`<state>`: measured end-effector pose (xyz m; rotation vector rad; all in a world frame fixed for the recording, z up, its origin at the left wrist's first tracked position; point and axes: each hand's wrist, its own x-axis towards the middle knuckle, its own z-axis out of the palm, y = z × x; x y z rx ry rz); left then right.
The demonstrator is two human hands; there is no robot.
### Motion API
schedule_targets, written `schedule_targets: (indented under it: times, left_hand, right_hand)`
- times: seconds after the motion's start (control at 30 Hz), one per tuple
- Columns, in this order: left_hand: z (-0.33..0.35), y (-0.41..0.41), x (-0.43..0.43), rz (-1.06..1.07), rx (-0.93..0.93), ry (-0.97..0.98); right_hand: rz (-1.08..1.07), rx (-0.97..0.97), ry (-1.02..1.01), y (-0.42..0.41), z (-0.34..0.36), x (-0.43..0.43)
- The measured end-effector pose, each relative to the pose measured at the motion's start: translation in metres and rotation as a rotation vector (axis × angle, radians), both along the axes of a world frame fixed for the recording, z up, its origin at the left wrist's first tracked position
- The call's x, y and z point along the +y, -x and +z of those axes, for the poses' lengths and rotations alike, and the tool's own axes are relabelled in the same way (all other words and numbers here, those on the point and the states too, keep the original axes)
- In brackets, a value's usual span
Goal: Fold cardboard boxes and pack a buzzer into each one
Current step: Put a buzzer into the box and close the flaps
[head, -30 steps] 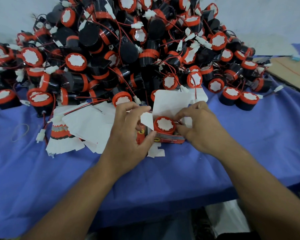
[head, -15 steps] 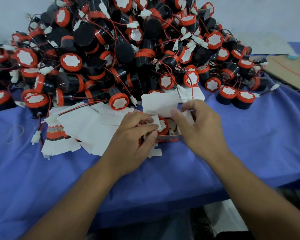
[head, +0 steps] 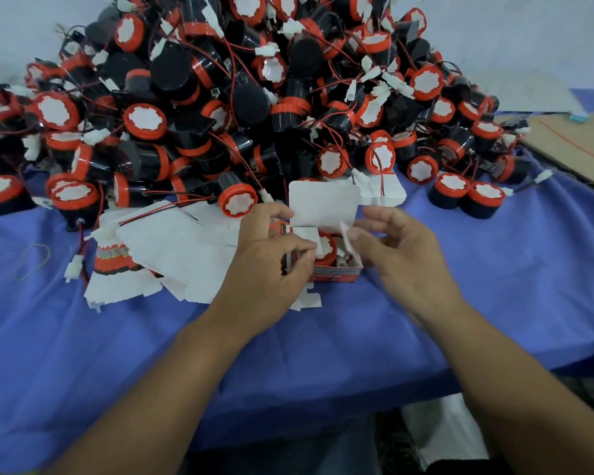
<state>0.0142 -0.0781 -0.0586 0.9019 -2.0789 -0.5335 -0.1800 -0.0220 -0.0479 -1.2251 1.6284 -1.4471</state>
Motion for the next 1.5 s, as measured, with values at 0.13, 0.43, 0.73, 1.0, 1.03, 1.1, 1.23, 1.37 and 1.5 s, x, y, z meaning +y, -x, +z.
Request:
schedule_targets:
  times: [0.13, 0.43, 0.73, 1.0, 1.03, 1.1, 1.23, 1.37, 1.5]
  left_hand:
    - [-0.001, 0.001, 0.001, -0.019, 0.040, 0.041]
    - [0.003, -0.004, 0.000, -0.124, 0.090, -0.089]
    - [0.006, -0.006, -0.001, -0.121, -0.126, -0.076]
    - [0.005, -0.008, -0.005, -0.152, -0.111, -0.069]
    - [0.005, -0.008, -0.006, -0.154, -0.096, -0.079]
    - [0.006, -0.007, -0.006, -0.151, -0.065, -0.093]
    - [0.007, -0.006, -0.006, -0.150, -0.068, -0.089]
    - [0.005, -0.009, -0.004, -0.160, -0.122, -0.028]
    - [0.003, -0.010, -0.001, -0.170, -0.166, 0.017]
  right_hand:
    - [0.114, 0.136, -0.010, -0.008, -0.006, -0.003]
    - [0.168, 0.312, 0.043, 0.001, 0.003, -0.007]
    - [0.471, 0.637, 0.021, 0.018, 0.008, 0.006]
    - [0.437, 0.547, 0.093, 0.017, 0.007, 0.002]
    - [0.430, 0.538, 0.089, 0.018, 0.007, 0.001]
    - [0.411, 0.546, 0.091, 0.017, 0.006, 0.001]
    - [0.426, 0.567, 0.052, 0.014, 0.006, 0.000]
    - [0.470, 0.634, 0.023, 0.012, 0.004, 0.001]
    - [0.495, 0.682, 0.000, 0.009, 0.001, 0.002]
